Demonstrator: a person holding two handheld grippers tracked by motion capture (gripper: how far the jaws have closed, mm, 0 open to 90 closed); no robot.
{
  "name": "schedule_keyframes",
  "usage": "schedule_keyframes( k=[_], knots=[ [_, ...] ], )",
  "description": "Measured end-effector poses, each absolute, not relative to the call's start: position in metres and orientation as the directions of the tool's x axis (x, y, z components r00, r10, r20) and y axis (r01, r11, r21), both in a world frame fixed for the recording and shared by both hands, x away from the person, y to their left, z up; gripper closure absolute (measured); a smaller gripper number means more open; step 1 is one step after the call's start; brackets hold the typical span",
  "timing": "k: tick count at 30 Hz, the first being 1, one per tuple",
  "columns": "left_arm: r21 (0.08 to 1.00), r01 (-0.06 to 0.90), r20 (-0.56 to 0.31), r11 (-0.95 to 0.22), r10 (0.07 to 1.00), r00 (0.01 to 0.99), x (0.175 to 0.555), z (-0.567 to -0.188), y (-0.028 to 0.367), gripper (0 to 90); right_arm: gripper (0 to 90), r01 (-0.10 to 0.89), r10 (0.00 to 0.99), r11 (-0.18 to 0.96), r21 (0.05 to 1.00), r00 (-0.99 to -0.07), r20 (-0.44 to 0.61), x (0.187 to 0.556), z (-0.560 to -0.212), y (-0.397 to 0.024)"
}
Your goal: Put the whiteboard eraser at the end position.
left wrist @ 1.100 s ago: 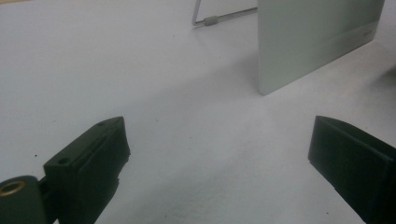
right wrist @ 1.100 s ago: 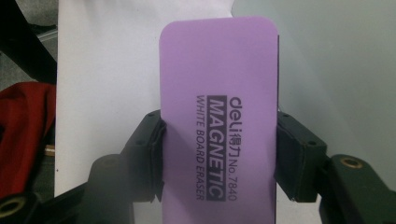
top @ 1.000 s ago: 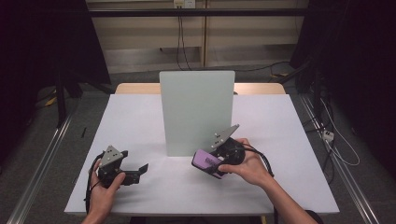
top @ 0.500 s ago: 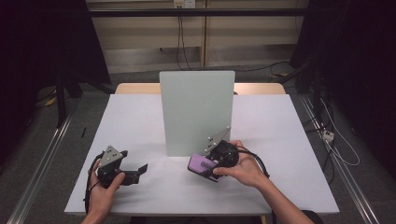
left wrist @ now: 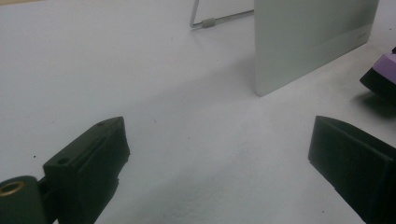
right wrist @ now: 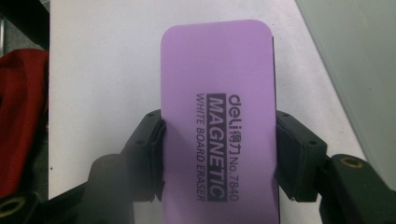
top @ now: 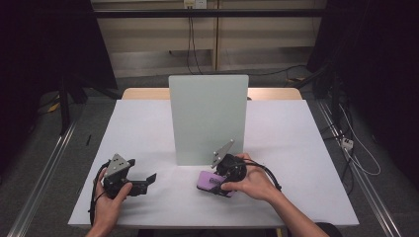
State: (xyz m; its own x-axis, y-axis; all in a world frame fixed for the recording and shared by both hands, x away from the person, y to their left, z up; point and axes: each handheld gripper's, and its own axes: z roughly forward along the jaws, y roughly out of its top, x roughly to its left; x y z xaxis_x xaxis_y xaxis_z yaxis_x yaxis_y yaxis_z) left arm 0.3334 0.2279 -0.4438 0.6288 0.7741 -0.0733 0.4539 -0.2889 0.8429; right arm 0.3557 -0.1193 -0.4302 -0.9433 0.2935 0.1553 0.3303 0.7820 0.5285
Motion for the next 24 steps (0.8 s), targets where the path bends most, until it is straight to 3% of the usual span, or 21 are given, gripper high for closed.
schedule_keyframes(
  k=[24],
  knots=[
    [0.842,0.453,-0.061,-0.293,0.783,0.619,0.334,-0.444,0.228,4.8,40.5,0.354,0.317,0.761,0.544,-0.934,0.164,0.353,-0.442,-0.117]
  ],
)
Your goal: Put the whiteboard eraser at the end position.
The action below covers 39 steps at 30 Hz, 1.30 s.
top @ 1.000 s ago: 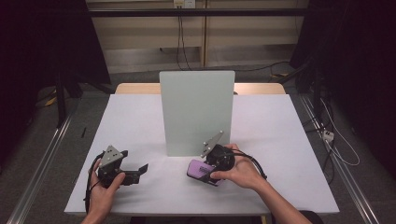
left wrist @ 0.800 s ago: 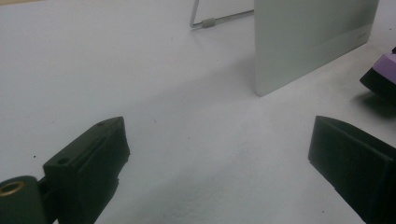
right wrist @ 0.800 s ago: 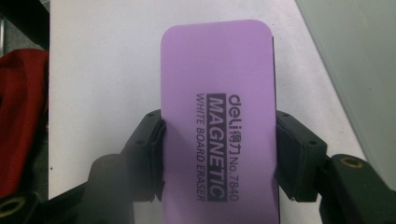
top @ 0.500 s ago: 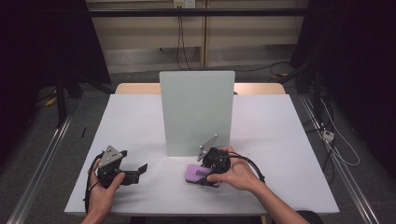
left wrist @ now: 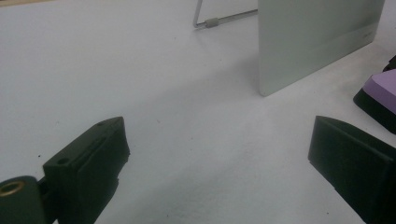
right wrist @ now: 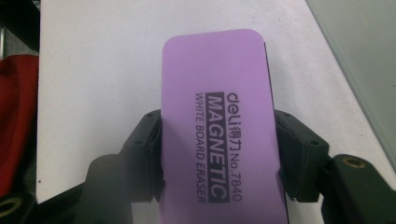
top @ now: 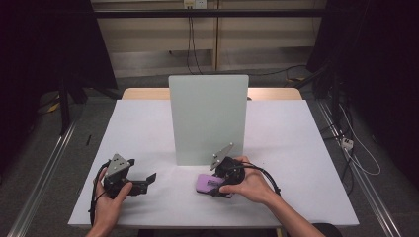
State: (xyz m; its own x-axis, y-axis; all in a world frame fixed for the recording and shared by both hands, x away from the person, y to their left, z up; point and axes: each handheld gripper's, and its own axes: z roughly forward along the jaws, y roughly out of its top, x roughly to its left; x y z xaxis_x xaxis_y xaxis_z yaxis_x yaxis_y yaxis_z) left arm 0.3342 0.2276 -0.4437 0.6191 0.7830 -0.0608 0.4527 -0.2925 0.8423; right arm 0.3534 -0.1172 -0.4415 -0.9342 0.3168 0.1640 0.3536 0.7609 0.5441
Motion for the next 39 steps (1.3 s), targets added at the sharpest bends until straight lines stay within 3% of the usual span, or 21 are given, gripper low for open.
schedule_keyframes(
  k=[3,11,20,39],
  knots=[
    [0.844,0.451,-0.06,-0.291,0.784,0.618,0.335,-0.444,0.228,4.8,39.4,0.356,0.32,0.757,0.548,-0.933,0.165,0.354,-0.442,-0.117],
    [0.843,0.454,-0.064,-0.288,0.784,0.618,0.335,-0.443,0.229,4.8,21.4,0.377,0.355,0.732,0.567,-0.922,0.154,0.355,-0.442,-0.12],
    [0.845,0.453,-0.067,-0.284,0.784,0.617,0.335,-0.443,0.229,4.8,9.5,0.386,0.38,0.713,0.585,-0.914,0.14,0.355,-0.438,-0.123],
    [0.843,0.458,-0.07,-0.283,0.785,0.615,0.336,-0.444,0.229,4.8,9.3,0.457,0.477,0.562,0.69,-0.86,0.181,0.354,-0.428,-0.14]
  ],
)
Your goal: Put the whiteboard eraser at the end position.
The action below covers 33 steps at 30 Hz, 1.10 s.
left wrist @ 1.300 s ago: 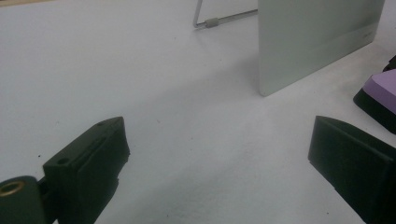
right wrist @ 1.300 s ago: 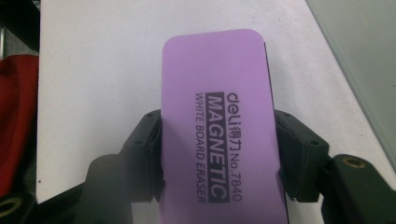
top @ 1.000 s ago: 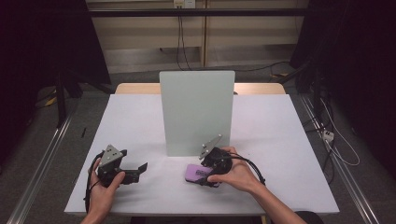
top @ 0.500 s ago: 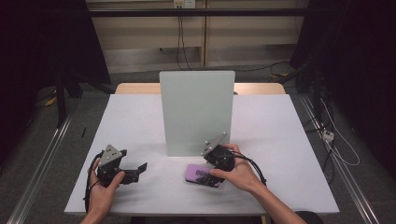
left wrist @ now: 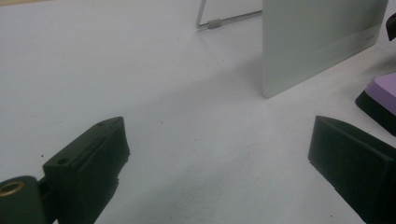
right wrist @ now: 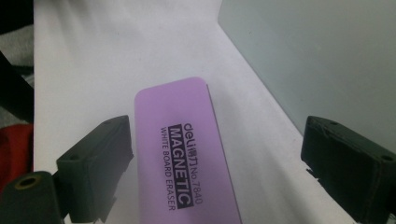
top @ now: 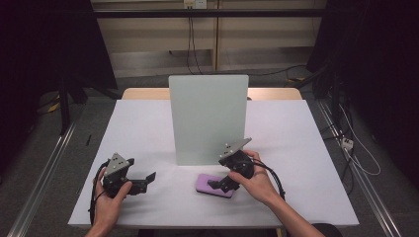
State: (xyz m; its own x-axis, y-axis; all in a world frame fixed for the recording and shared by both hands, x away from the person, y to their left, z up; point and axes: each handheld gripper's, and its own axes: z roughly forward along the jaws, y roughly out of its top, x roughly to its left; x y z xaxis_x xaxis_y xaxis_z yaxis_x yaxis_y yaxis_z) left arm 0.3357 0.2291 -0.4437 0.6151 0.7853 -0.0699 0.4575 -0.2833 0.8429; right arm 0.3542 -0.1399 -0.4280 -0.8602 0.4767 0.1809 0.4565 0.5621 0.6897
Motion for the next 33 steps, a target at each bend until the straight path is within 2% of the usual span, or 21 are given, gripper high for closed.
schedule_keyframes(
  k=[13,22,33],
  knots=[
    [0.844,0.455,-0.065,-0.282,0.789,0.61,0.336,-0.443,0.23,4.8,9.6,0.478,0.591,0.466,0.745,-0.795,0.141,0.348,-0.426,-0.161],
    [0.844,0.456,-0.063,-0.284,0.79,0.61,0.335,-0.443,0.23,4.8,11.2,0.477,0.644,0.443,0.759,-0.759,0.101,0.344,-0.427,-0.178],
    [0.851,0.452,-0.064,-0.268,0.801,0.595,0.335,-0.442,0.231,4.8,8.1,0.487,0.715,0.388,0.782,-0.695,0.078,0.337,-0.43,-0.207]
  ],
)
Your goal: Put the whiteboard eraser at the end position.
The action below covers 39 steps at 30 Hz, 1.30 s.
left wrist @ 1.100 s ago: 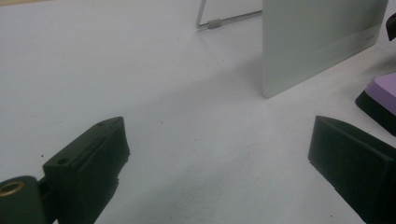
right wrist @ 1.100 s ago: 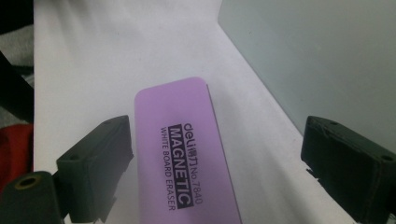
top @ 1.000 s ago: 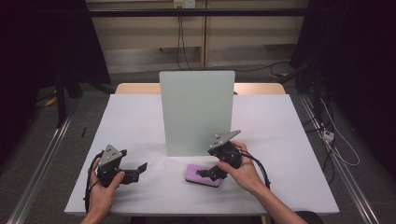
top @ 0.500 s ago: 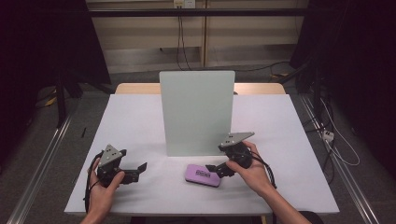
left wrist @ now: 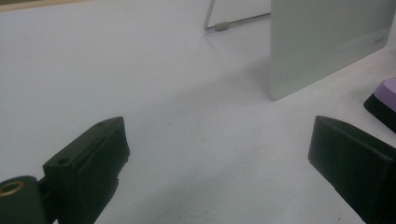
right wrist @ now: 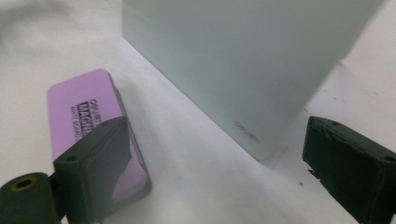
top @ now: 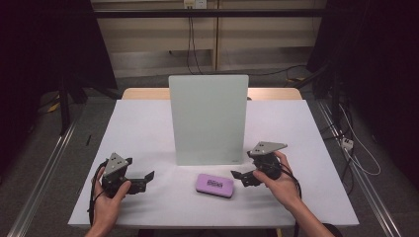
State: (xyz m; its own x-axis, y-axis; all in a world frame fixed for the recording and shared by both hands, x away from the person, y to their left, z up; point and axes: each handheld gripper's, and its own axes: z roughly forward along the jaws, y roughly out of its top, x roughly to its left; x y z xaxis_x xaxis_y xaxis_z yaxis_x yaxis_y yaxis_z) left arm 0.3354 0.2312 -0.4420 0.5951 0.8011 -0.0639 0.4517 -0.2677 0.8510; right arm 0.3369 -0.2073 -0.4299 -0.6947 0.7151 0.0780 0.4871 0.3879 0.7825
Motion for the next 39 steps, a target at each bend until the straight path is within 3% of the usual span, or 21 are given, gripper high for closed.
schedule_keyframes(
  k=[29,39],
  knots=[
    [0.853,0.456,-0.072,-0.253,0.809,0.584,0.334,-0.441,0.232,4.8,9.3,0.534,0.866,0.206,0.82,-0.489,0.101,0.319,-0.437,-0.269],
    [0.856,0.458,-0.082,-0.241,0.811,0.579,0.334,-0.44,0.234,4.8,9.1,0.543,0.872,0.211,0.813,-0.48,0.095,0.31,-0.442,-0.278]
  ],
)
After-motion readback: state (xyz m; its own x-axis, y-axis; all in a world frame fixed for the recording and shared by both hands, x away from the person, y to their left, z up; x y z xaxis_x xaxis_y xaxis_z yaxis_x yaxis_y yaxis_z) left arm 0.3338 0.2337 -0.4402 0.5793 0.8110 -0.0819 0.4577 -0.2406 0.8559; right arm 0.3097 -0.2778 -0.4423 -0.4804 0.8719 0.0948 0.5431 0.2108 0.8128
